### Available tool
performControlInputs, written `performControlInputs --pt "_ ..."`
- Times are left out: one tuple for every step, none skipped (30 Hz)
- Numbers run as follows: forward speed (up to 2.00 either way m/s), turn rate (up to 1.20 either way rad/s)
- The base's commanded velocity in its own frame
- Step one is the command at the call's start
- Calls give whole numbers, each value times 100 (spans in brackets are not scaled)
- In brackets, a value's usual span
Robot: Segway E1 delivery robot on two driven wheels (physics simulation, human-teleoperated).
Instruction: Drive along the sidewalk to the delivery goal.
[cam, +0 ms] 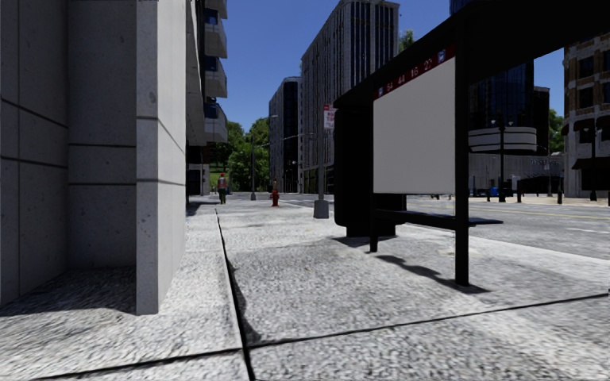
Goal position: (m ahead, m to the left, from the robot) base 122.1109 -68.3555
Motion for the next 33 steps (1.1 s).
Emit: performControlInputs --pt "195 0" --pt "195 0" --pt "195 0" --pt "195 0" --pt "195 0" --pt "195 0" --pt "195 0" --pt "195 0" --pt "195 1" --pt "195 0" --pt "195 0" --pt "195 0" --pt "195 0" --pt "195 0" --pt "195 0" --pt "195 0" --pt "195 0" --pt "195 0" --pt "195 0" --pt "195 4" --pt "195 22" --pt "195 36" --pt "195 36" --pt "195 46" --pt "195 55" --pt "195 62" --pt "195 70" --pt "195 72" --pt "195 73" --pt "195 64" --pt "194 42" --pt "194 20" --pt "194 20"
